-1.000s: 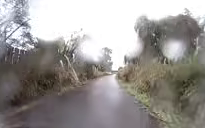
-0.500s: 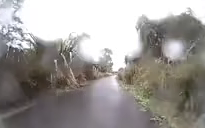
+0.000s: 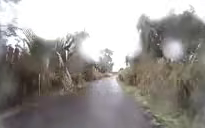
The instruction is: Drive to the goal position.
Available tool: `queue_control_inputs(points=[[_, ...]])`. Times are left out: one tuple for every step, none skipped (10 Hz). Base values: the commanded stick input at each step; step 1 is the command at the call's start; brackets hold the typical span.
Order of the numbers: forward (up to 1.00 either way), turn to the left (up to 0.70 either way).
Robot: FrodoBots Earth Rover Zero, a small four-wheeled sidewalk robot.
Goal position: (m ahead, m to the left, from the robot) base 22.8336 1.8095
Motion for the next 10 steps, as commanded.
queue_control_inputs(points=[[0.85, 0.0], [0.85, 0.0], [0.85, 0.0], [0.85, 0.0], [0.85, 0.0], [0.85, 0.0], [0.85, 0.0], [0.85, 0.0], [0.85, 0.0], [0.85, 0.0]])
